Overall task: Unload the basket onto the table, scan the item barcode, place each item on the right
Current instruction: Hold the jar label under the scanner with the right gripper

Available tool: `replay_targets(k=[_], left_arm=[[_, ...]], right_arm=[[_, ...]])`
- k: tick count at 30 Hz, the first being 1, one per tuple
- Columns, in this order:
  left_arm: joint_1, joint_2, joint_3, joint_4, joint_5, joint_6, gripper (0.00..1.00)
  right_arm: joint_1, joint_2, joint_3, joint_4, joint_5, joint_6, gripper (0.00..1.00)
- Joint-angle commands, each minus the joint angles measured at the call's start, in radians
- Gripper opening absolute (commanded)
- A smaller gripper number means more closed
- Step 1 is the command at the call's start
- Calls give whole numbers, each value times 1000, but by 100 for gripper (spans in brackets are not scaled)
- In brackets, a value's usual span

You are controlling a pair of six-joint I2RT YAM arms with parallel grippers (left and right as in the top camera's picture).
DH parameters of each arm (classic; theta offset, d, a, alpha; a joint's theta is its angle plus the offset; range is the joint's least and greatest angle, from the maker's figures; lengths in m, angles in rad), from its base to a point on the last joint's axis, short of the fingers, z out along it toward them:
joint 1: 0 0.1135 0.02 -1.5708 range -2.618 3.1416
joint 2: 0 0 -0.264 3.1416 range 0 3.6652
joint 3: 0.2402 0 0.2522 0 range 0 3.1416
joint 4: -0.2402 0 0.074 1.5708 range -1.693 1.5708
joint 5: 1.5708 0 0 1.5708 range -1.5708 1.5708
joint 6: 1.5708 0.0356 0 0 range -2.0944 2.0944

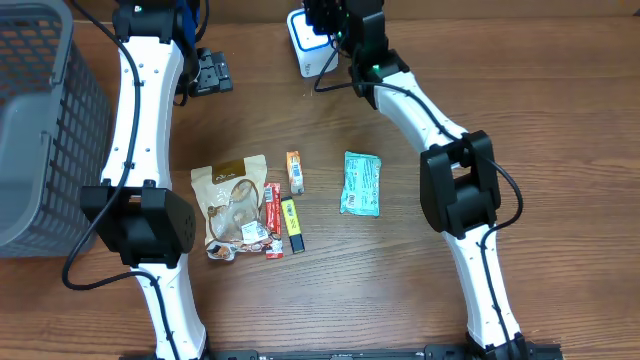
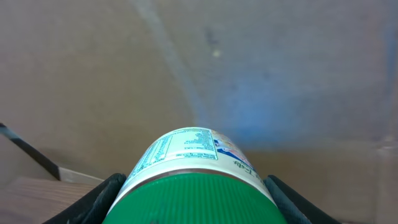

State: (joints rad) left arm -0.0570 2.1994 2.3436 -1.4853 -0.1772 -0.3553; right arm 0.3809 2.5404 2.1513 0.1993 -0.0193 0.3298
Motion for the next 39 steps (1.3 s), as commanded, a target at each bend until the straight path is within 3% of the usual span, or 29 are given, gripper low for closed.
replay_targets(k=[1,20,39], left_arm=[[2,-8,1,0,-13,23,100],[2,-8,1,0,-13,23,100],[2,-8,1,0,-13,23,100]], right_arm=[[12,39,15,43,-1,10,37],[12,71,15,117,33,3,41],[16,71,14,71,44,3,42]])
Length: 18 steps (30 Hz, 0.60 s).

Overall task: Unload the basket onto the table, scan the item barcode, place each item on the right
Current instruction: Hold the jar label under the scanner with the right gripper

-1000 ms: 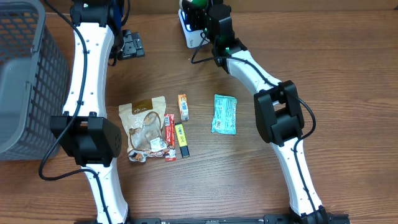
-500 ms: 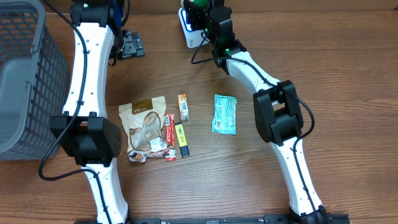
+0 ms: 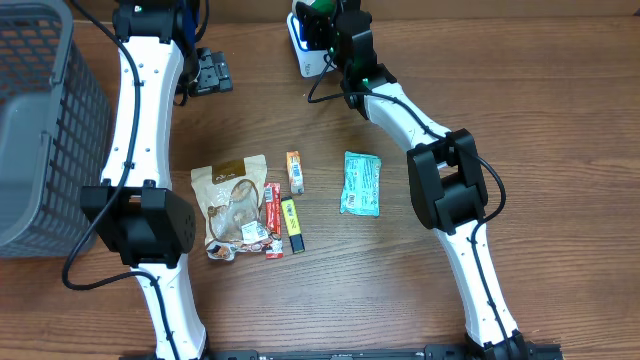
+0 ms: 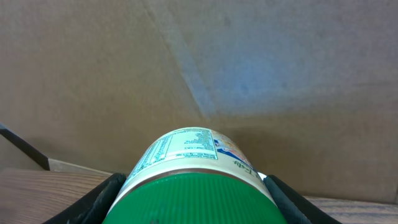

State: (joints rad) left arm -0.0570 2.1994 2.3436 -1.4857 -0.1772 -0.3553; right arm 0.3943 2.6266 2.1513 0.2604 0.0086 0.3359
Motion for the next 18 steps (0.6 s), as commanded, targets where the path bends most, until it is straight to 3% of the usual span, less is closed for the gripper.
replay_targets(k=[1,11,18], left_arm=[[2,-8,1,1,-13,23,100],[2,-8,1,1,-13,23,99],[2,-8,1,1,-13,23,100]], right_arm=[[3,-15,14,6,16,-3,42],[-4,-83,15,108,11,-3,39],[-14,-282,15,-77,11,-2,39]])
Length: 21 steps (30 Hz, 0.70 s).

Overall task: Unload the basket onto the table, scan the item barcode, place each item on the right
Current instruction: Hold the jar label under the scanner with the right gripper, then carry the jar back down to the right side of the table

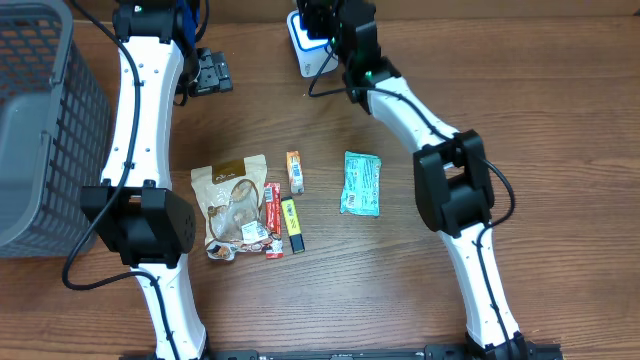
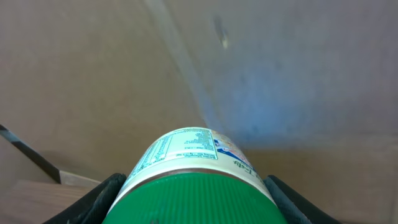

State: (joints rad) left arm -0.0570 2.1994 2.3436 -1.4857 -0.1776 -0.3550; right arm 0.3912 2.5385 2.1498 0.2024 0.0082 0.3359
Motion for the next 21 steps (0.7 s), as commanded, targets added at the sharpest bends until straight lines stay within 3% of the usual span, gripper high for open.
replay_targets(k=[1,11,21], left_arm=[[2,-8,1,1,-13,22,100],[2,-8,1,1,-13,22,100],[2,-8,1,1,-13,22,100]], right_arm=[[-12,-225,17,-65,11,-2,39],[-56,-521,17,-833,13,5,40],[-208,-523,15,-1476,13,5,47]])
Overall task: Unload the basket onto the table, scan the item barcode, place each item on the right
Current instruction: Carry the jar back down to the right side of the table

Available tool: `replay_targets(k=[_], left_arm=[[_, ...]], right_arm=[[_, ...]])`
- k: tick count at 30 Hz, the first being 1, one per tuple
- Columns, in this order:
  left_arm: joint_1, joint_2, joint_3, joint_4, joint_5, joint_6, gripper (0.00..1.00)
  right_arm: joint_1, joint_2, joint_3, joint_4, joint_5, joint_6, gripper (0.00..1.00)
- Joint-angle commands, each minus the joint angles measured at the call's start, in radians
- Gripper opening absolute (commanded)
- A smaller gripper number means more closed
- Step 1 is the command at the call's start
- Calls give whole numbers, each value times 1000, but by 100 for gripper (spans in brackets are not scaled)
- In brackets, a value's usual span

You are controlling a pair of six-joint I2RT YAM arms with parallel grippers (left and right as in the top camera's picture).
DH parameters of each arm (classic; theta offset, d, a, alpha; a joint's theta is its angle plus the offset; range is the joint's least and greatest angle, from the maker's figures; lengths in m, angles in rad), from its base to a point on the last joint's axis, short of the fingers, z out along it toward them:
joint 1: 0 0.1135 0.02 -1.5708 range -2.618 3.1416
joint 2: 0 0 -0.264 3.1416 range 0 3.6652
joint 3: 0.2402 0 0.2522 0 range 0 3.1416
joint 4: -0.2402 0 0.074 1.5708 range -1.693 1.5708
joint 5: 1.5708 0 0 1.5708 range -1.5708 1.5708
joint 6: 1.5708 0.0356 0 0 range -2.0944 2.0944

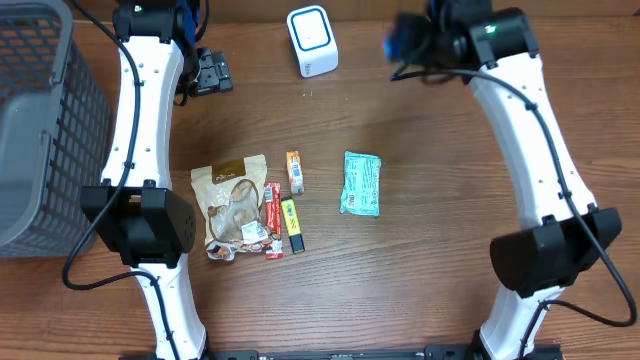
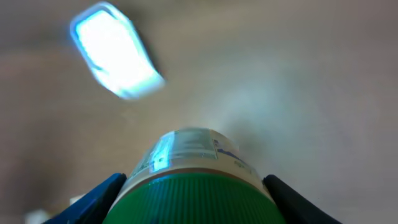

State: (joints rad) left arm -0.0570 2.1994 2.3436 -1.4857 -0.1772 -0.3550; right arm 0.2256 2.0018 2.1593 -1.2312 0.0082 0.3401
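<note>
The white barcode scanner (image 1: 312, 40) stands at the back of the table, and shows as a blurred, glowing blue-white shape (image 2: 112, 59) in the right wrist view. My right gripper (image 1: 402, 45) is to the right of it, blurred, and apart from it. That gripper (image 2: 196, 196) is shut on a jar (image 2: 193, 155) with a green ribbed lid and a printed label, whose label side points away from the camera. My left gripper (image 1: 211, 72) rests at the back left, away from the items; its jaws are not readable.
A grey mesh basket (image 1: 40, 120) fills the left edge. Mid-table lie a brown snack bag (image 1: 232, 200), a red stick pack (image 1: 272, 220), a yellow pack (image 1: 291, 222), an orange pack (image 1: 295, 170) and a teal packet (image 1: 361, 183).
My right gripper, still holding the jar, has gone from right at the scanner to a spot well to its right. The scanner is now uncovered in the overhead view. The left arm is unchanged.
At all three earlier moments my right gripper held the green-lidded jar close over the scanner at the back, shifting only slightly between them. Now the jar is away to the right of the scanner, still gripped. The items on the table have not moved.
</note>
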Motion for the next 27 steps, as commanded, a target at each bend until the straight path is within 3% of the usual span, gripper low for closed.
replay_targets(k=[1,6,10,20,27], left_arm=[[2,-8,1,1,-13,22,100],[2,-8,1,1,-13,22,100],[2,-8,1,1,-13,22,100],[2,-8,1,1,-13,22,100],[2,-8,1,1,-13,22,100]], right_arm=[[-60,20,5,-80,14,1,46],[-151,43,-21,-230,16,1,45],[-212,45,-102,-255,16,0,45],[-365,45,-455,-53,17,0,49],[-451,45,-550,52,16,0,56]])
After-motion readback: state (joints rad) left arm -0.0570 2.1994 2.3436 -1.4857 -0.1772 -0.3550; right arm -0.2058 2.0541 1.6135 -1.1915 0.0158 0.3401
